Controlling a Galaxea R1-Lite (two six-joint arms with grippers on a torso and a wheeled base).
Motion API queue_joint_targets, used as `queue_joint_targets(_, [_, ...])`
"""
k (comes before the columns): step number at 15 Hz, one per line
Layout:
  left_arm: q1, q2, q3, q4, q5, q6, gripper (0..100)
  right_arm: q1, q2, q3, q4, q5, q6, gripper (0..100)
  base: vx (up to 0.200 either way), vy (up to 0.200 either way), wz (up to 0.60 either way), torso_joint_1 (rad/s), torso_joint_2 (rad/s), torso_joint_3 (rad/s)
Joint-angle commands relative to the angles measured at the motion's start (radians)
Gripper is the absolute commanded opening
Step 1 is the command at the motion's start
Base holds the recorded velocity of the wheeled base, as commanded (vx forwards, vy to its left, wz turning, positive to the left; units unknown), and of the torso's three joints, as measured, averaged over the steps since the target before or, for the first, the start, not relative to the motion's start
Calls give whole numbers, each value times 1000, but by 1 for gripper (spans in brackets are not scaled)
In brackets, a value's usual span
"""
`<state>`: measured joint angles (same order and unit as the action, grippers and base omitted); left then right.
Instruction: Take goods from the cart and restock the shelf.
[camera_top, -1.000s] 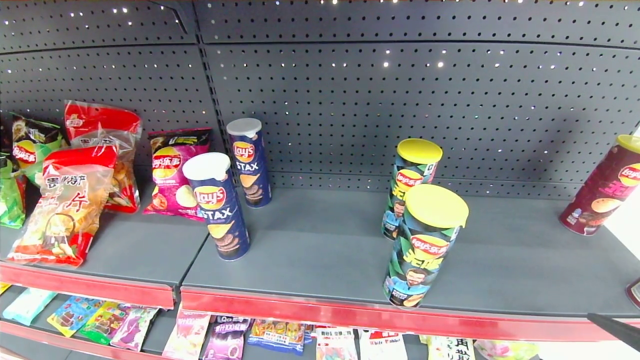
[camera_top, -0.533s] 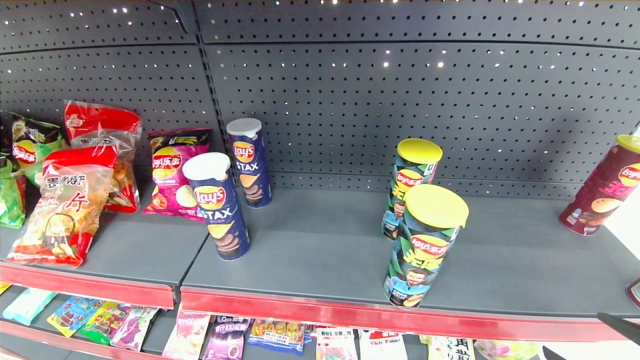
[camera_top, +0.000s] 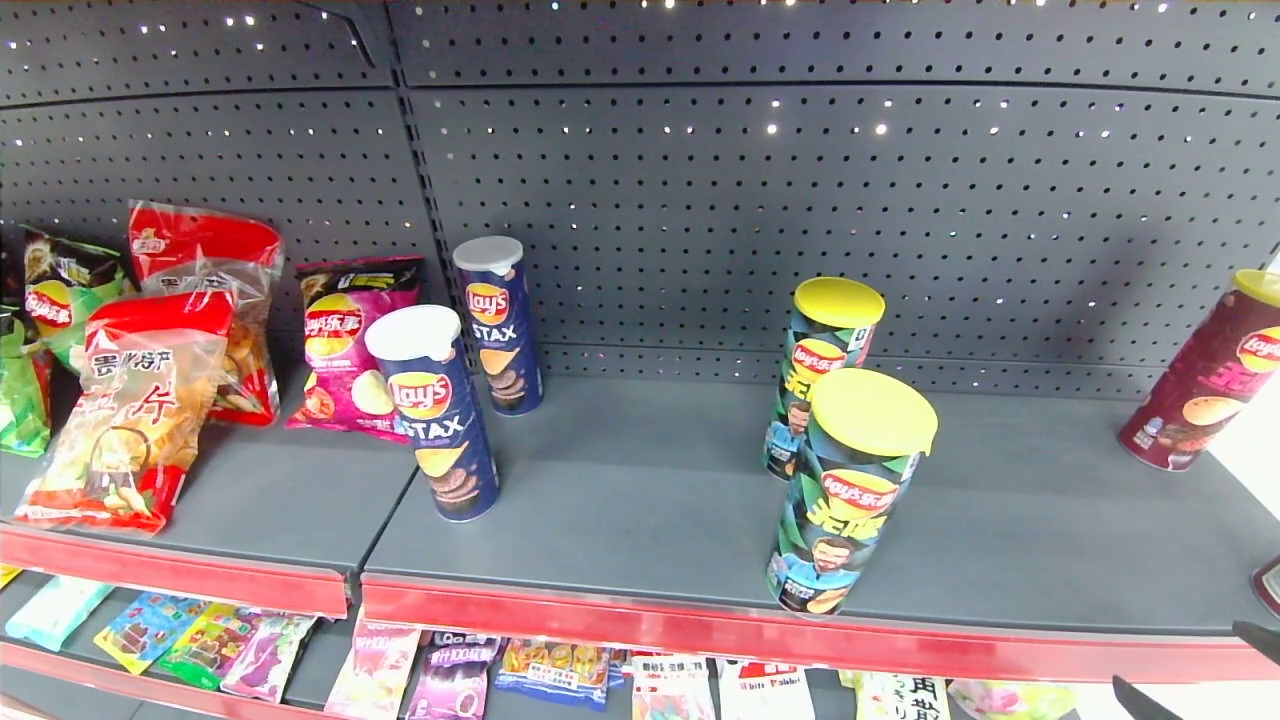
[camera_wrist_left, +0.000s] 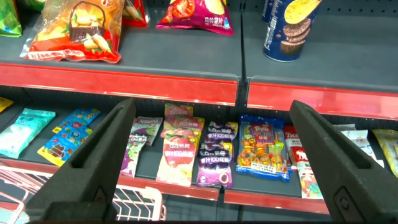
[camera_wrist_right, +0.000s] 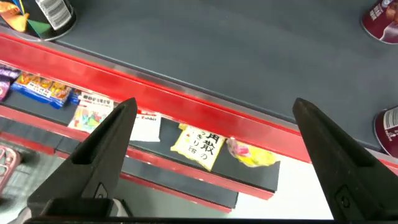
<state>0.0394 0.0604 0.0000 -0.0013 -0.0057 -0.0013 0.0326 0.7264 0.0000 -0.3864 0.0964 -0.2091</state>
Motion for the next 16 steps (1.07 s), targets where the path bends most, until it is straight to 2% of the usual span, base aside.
queue_joint_targets(1, [1,1,0,0,0,0,100,-22,-2,-2,-9,51,1,100,0,0,0,0,0,0])
queue_joint_targets(3, [1,1,0,0,0,0,100,-54,25,-37,-9,238,1,100,0,0,0,0,0,0])
queue_joint_targets(6, [1,1,0,0,0,0,100,-45,130,-109,-12,531,-21,100,0,0,0,0,0,0])
queue_joint_targets(8, [1,1,0,0,0,0,100,-42,215,-150,-22,623,-70,100,0,0,0,0,0,0])
queue_joint_targets(11, [1,1,0,0,0,0,100,-45,439,-313,-49,824,-134,100,0,0,0,0,0,0])
queue_joint_targets(13, [1,1,0,0,0,0,100,-22,536,-371,-51,967,-154,100,0,0,0,0,0,0])
queue_joint_targets(16, [1,1,0,0,0,0,100,-19,607,-387,-51,991,-196,100,0,0,0,0,0,0])
